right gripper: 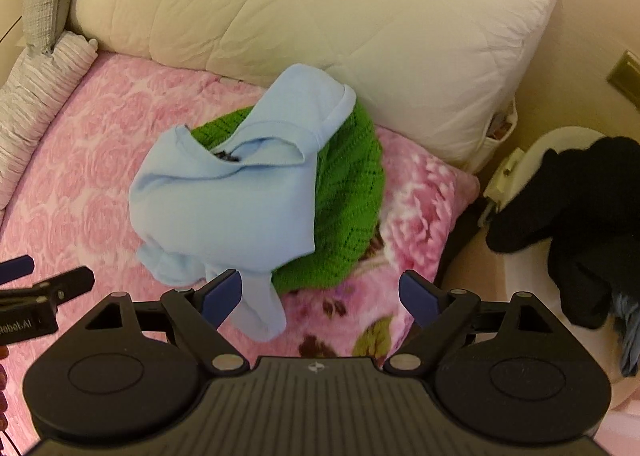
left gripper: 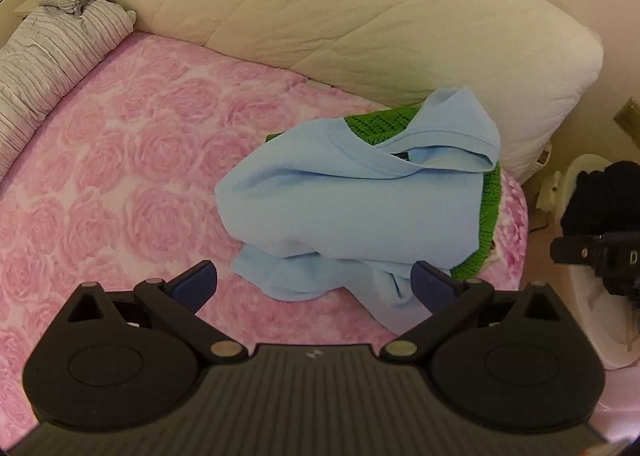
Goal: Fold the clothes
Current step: 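Grasp the sweatshirt cuff with the right gripper while the left gripper grasps the hem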
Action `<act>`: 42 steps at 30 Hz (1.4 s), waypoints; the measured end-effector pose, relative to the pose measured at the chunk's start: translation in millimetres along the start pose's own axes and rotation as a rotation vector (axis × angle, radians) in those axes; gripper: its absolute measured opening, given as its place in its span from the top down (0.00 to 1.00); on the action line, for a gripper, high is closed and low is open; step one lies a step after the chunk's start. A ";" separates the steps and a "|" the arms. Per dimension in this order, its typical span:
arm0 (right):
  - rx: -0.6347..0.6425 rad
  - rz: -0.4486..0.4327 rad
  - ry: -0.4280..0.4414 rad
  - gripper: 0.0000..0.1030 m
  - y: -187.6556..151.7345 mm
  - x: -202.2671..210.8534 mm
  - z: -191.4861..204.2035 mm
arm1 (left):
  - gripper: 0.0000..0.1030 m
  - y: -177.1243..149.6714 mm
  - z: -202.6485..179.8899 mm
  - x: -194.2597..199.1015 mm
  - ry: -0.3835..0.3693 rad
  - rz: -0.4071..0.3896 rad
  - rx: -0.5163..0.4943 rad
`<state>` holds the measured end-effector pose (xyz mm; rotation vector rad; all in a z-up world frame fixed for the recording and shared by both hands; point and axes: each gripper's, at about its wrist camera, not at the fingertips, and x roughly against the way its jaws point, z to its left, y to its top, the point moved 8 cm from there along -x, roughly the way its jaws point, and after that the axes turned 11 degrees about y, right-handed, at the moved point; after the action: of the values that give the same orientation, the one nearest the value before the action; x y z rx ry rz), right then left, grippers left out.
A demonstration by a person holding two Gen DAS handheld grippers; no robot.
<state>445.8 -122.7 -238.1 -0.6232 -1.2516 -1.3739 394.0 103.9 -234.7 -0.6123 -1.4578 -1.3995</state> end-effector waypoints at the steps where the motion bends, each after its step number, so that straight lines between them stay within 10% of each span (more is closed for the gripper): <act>1: -0.002 0.001 0.001 0.14 4.2 -2.7 -1.1 | 0.01 2.2 -1.2 -3.1 0.000 0.003 0.000; 25: -0.369 0.022 0.207 0.48 70.9 -113.9 -49.7 | 0.15 58.2 -1.0 -144.8 -0.017 -0.010 -0.175; 36: -0.374 0.027 0.242 0.63 79.6 -132.1 -51.1 | 0.12 71.1 -20.9 -197.6 -0.189 -0.038 -0.328; 38: -0.368 0.024 0.245 0.68 80.4 -130.7 -49.9 | 0.19 70.7 -22.8 -201.1 -0.221 -0.033 -0.315; 42: -0.330 0.018 0.237 0.77 82.4 -123.8 -44.2 | 0.69 64.8 -19.5 -195.0 -0.286 -0.020 -0.237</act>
<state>564.6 -102.3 -335.8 -0.6724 -0.8358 -1.6036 531.9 150.7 -381.1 -0.9838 -1.5313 -1.5615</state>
